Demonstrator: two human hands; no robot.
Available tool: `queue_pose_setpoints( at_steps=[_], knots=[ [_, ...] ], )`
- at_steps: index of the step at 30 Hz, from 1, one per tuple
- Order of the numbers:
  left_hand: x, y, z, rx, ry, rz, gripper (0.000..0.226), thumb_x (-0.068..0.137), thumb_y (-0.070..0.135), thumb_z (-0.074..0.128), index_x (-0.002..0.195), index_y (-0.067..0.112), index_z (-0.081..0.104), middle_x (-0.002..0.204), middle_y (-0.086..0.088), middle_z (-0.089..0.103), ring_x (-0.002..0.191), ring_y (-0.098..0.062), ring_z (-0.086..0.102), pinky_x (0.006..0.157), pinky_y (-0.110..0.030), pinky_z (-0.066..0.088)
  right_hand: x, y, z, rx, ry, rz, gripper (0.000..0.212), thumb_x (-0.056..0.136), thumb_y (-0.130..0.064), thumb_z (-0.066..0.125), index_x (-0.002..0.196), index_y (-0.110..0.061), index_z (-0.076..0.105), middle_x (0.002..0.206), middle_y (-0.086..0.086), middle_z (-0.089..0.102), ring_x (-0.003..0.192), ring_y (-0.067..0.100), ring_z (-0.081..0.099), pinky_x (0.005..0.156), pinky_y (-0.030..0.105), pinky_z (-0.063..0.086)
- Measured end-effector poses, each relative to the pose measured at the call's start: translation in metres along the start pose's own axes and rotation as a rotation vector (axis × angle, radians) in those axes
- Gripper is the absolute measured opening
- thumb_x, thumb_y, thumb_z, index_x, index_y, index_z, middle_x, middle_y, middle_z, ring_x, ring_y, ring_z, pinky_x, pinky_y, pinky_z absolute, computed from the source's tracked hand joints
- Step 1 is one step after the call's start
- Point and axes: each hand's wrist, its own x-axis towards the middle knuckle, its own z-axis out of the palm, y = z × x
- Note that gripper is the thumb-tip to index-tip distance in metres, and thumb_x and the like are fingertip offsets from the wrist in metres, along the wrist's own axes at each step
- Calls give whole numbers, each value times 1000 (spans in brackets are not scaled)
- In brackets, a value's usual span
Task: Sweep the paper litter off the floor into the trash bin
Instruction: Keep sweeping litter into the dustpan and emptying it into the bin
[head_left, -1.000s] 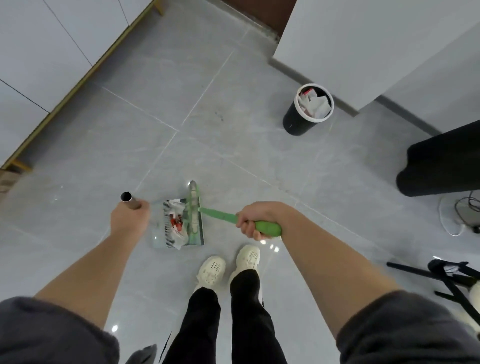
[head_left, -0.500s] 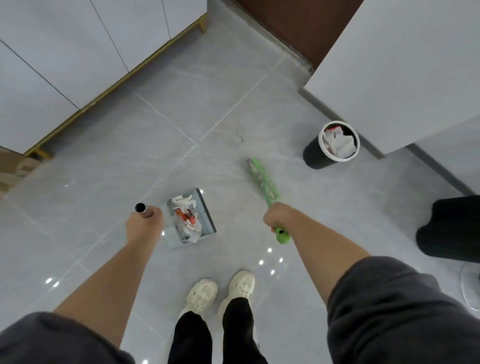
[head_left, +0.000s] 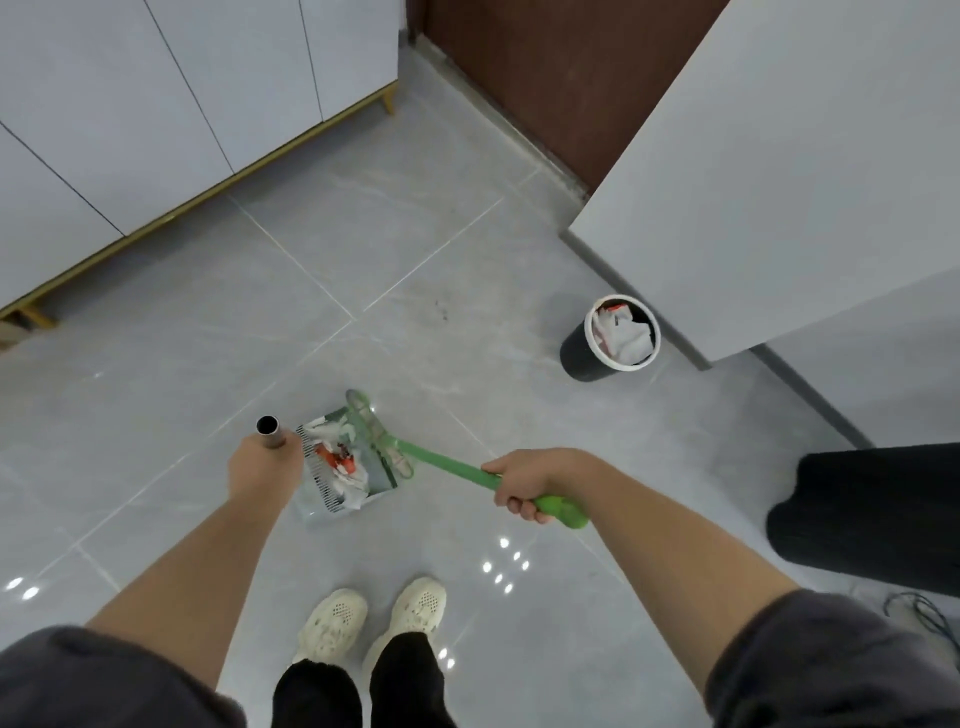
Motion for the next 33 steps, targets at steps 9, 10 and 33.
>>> queue_pose_setpoints(
  at_steps=[9, 10, 33],
  knots=[
    [-51, 95, 1, 20, 14, 142, 31, 87, 24, 46, 74, 1, 63, 80, -23, 72, 77, -39, 68, 69, -40, 53, -71, 38, -61, -39, 209, 30, 50, 90, -1, 43, 139, -1, 41, 63, 8, 44, 48, 15, 40, 43, 24, 36],
    [-56, 110, 0, -5, 4, 148, 29, 86, 26, 47, 71, 5, 61, 80, -23, 72, 78, -40, 69, 75, -43, 56, -80, 39, -72, -42, 228, 43, 49, 90, -2, 44, 139, -1, 41, 63, 8, 45, 47, 15, 40, 42, 23, 36],
    [-144, 397, 125, -70, -232, 619, 41, 69, 44, 46, 76, 8, 64, 74, -18, 71, 79, -39, 71, 77, -51, 60, -235, 104, -299, 262, 38, 239, 25, 99, -20, 32, 80, -9, 45, 45, -3, 52, 28, 3, 44, 31, 11, 36]
  ],
)
